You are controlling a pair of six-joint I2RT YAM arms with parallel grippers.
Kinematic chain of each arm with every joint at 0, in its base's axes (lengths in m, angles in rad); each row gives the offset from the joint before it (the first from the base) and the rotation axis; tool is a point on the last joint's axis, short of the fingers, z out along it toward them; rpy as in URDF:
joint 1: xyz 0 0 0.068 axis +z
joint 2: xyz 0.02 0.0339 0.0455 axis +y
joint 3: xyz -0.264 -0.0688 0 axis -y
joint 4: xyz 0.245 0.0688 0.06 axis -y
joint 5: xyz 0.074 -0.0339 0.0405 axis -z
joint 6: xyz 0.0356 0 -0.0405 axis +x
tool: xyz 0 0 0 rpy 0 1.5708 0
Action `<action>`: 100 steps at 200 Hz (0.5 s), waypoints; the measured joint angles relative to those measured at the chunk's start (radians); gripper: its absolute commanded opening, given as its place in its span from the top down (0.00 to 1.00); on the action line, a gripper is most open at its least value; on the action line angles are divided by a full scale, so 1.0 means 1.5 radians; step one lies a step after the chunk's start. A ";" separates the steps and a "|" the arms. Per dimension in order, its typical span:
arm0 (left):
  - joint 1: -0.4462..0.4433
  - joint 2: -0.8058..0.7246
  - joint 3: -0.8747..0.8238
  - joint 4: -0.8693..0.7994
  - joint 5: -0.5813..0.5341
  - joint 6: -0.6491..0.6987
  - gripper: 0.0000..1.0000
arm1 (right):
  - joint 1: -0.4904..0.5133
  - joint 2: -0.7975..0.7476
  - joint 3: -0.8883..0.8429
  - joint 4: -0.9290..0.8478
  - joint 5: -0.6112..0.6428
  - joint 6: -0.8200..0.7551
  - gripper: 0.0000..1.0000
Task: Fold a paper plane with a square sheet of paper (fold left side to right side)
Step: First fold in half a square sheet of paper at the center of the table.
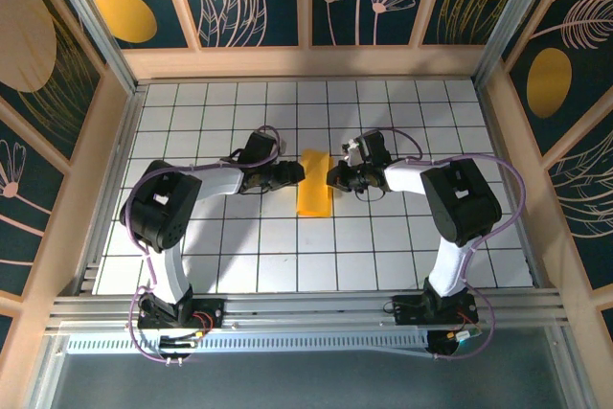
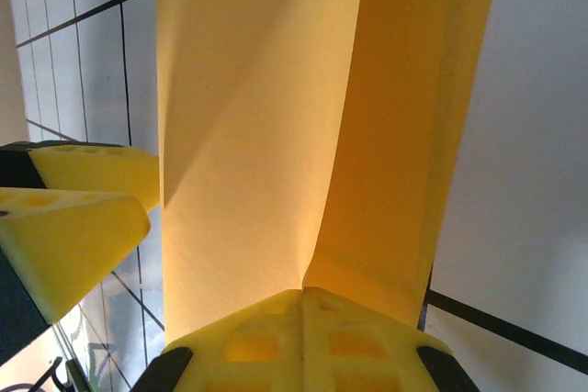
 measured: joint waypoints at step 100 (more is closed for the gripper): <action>-0.019 0.048 0.047 -0.034 -0.010 0.006 0.64 | 0.006 0.001 0.007 -0.026 0.020 -0.017 0.88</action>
